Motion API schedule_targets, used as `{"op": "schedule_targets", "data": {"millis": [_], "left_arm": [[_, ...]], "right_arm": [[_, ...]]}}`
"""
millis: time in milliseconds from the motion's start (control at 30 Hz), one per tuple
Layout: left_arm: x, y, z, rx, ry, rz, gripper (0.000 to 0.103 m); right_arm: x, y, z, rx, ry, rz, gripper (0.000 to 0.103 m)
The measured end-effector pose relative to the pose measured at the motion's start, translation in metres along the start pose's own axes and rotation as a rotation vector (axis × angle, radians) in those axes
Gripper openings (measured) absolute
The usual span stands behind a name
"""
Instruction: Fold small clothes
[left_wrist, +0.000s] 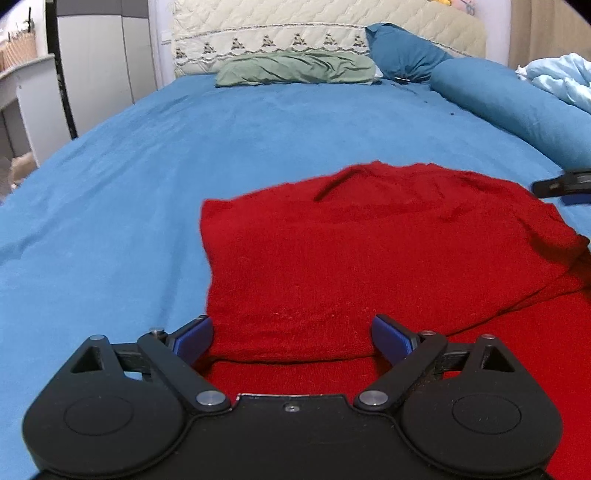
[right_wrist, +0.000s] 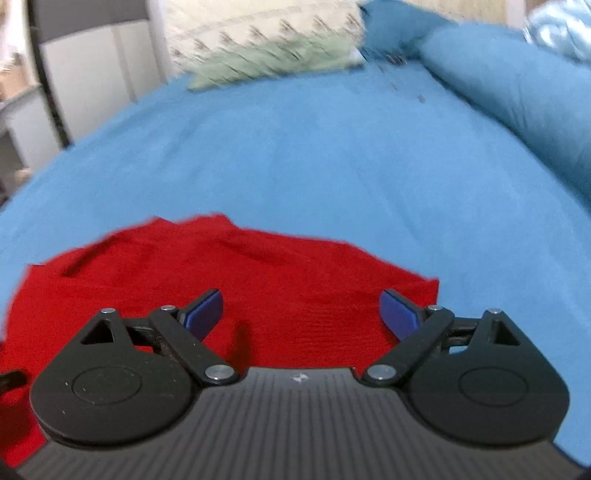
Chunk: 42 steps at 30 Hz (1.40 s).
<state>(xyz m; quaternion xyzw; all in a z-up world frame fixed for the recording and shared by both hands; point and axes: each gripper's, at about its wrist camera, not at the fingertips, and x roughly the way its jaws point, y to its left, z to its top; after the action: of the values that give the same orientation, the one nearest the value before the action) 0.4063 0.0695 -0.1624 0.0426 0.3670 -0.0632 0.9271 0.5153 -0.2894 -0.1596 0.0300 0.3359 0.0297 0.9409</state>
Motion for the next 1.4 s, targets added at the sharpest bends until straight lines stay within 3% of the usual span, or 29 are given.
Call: {"op": "schedule_targets", "data": {"millis": [167,400,600,733,900,1133,1267,1400], "left_arm": [[-0.058,-0.007,0.017,0.002,-0.031,0.035,0.096],[-0.182,-0.009,0.032,-0.075,-0.081,0.028,0.101],[-0.280,-0.013,0.007,-0.085,-0.126,-0.002,0.103],[-0.306,-0.014,-0.027,-0.087,-0.080,-0.009,0.103],[-0.312,-0.012,-0.085,-0.111,-0.009,-0.010,0.103],[-0.290,-0.001,-0.163,-0.209,0.042,-0.012,0.103],[-0.270,0.002,-0.194,-0.237,0.089,0.001,0.092],[-0.259,0.002,-0.210,-0.236,0.101,0.019,0.087]], "right_arm": [[-0.110,0.008,0.003,-0.083,-0.122,0.036,0.103],[-0.281,0.012,0.008,-0.084,-0.177,0.103,0.103],[-0.398,0.015,-0.021,-0.090,-0.158,0.120,0.103],[-0.451,0.017,-0.069,-0.116,-0.127,0.103,0.103],[-0.459,0.016,-0.137,-0.076,-0.074,0.078,0.103],[-0.414,0.006,-0.233,0.038,0.040,0.025,0.103],[-0.389,0.002,-0.271,0.065,0.066,-0.023,0.103],[-0.369,0.003,-0.294,0.083,0.097,-0.073,0.096]]}}
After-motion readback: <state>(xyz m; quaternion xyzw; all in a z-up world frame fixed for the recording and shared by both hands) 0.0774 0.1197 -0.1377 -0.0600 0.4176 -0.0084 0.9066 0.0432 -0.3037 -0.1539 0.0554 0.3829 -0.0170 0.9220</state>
